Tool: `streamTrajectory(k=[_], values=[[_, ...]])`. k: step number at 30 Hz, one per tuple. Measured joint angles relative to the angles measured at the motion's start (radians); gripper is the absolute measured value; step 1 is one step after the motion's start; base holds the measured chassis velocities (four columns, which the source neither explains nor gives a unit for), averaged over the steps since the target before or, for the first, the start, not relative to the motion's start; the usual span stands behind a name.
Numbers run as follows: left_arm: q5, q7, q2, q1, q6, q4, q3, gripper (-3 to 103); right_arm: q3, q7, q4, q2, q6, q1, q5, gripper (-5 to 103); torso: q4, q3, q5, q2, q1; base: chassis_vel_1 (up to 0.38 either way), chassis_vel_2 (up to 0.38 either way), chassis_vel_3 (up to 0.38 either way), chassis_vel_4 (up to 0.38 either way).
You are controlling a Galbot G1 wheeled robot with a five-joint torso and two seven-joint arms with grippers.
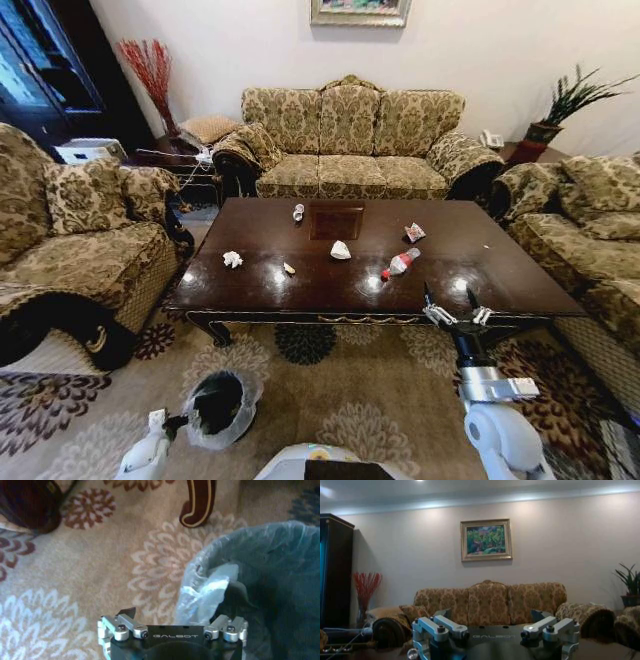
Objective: Move to the front of the table and place the trash on the table into the trash bin.
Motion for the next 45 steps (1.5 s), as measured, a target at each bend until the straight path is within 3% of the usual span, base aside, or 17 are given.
streamTrajectory(k=[4, 6, 9, 12, 17, 27, 29, 31, 40, 44, 45], values=[[0.016, 0.007, -0.01, -0.026, 0.021, 0.033, -0.004, 80, 0.01, 0.0, -0.004, -0.004, 0.005, -0.009, 0.003, 100, 0.0002, 0.0, 0.0, 0.0, 0.0, 0.0, 0.0, 0.0, 0.0], [0.02, 0.012, -0.019, -0.034, 0.019, 0.043, -0.005, 72, 0.015, 0.0, -0.004, -0.004, 0.006, -0.014, 0.005, 100, 0.0, 0.0, 0.0, 0.0, 0.0, 0.0, 0.0, 0.0, 0.0], [0.02, 0.015, -0.024, -0.034, 0.012, 0.043, -0.005, 68, 0.016, 0.0, -0.004, -0.004, 0.006, -0.014, 0.006, 100, 0.0002, 0.0, -0.0001, 0.0, 0.0, 0.0, 0.0, 0.0, 0.0], [0.019, 0.018, -0.027, -0.029, 0.0, 0.038, -0.004, 56, 0.012, 0.0, -0.005, 0.001, 0.006, -0.01, 0.005, 100, 0.0002, 0.0, 0.0, 0.0, 0.0, 0.0, 0.0, 0.0, 0.0], [0.023, 0.009, -0.027, -0.024, 0.005, 0.028, -0.003, 48, 0.008, 0.001, -0.004, 0.004, 0.006, -0.008, 0.004, 100, 0.0002, 0.0, 0.0, 0.0, 0.0, 0.0, 0.0, 0.0, 0.0], [0.013, 0.002, -0.017, -0.013, 0.021, 0.013, -0.002, 15, 0.003, 0.004, -0.013, 0.008, 0.005, -0.007, 0.004, 100, 0.0001, 0.0, -0.0001, 0.0, 0.0, 0.0, 0.0, 0.0, 0.0], [0.013, 0.002, -0.018, -0.013, 0.021, 0.013, -0.002, 15, 0.004, 0.004, -0.014, 0.009, 0.006, -0.008, 0.004, 100, 0.0001, 0.0, -0.0002, 0.0, 0.0, 0.0, 0.0, 0.0, 0.0], [0.005, -0.008, -0.022, -0.011, 0.02, 0.007, -0.002, 4, 0.004, 0.004, -0.017, 0.013, 0.009, -0.009, 0.003, 100, 0.0001, 0.0, -0.0002, 0.0, 0.0, 0.0, 0.0, 0.0, 0.0], [-0.039, -0.057, -0.031, 0.023, 0.001, -0.038, -0.004, 2, -0.004, -0.009, -0.023, 0.027, 0.012, -0.01, -0.005, 100, 0.0002, 0.0, -0.0001, 0.0, 0.0, 0.0, 0.0, 0.0, 0.0], [-0.064, -0.062, -0.031, 0.057, -0.009, -0.085, -0.018, 2, -0.005, -0.016, -0.02, 0.029, 0.01, -0.008, -0.006, 100, 0.0002, 0.0, -0.0003, 0.0, 0.0, 0.0, 0.0, 0.0, 0.0], [-0.088, -0.069, -0.028, 0.093, -0.011, -0.143, -0.03, 2, -0.005, -0.02, -0.02, 0.028, 0.009, -0.005, -0.004, 100, 0.0002, 0.0, -0.0004, 0.0, 0.0, 0.0, 0.0, 0.0, 0.0]])
